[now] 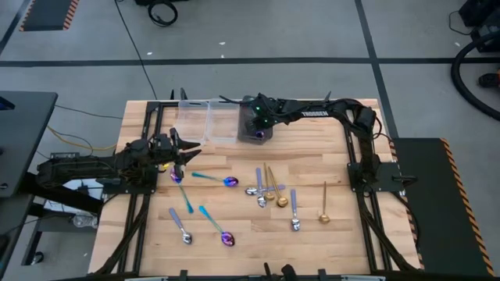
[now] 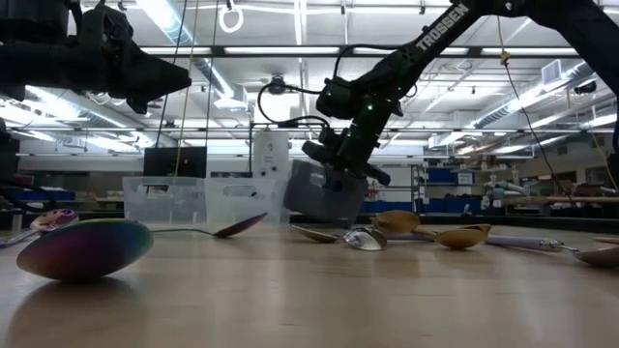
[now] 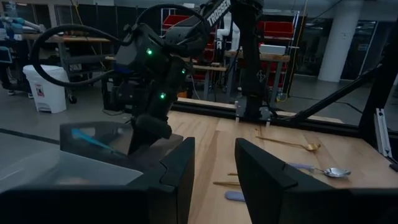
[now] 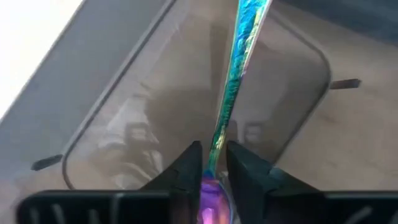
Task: Sort silverware by color (type)
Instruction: Put the iridescent spoon into the black bin, then put the violet spoon into the left transparent bin
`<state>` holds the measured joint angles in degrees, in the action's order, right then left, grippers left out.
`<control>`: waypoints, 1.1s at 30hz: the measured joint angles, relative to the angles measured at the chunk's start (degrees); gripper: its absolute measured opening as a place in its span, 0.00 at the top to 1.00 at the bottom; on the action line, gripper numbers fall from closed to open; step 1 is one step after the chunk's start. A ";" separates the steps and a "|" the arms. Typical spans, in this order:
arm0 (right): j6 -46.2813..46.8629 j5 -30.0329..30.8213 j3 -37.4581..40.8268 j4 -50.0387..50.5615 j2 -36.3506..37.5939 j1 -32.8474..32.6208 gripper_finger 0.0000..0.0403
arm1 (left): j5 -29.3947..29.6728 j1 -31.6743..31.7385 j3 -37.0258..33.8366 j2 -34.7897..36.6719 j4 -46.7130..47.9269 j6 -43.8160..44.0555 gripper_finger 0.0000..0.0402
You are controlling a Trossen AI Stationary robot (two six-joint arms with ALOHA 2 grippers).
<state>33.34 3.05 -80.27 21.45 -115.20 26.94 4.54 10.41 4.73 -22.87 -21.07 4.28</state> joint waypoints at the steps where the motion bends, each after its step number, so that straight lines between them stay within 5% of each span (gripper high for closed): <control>1: 0.02 -0.40 0.00 -0.17 0.00 0.00 0.74 | 0.00 0.00 0.00 0.00 0.03 0.01 0.69; 8: 0.98 -1.66 -0.09 -0.32 0.00 0.00 0.64 | 0.02 0.00 0.00 0.00 0.18 0.01 0.69; 33: -6.11 -1.58 -11.62 13.92 2.94 -1.66 0.64 | 0.02 0.00 0.02 0.00 1.71 -0.31 0.69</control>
<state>27.22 1.48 -91.89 35.37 -112.26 25.28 4.56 10.41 4.75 -22.87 -19.36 3.97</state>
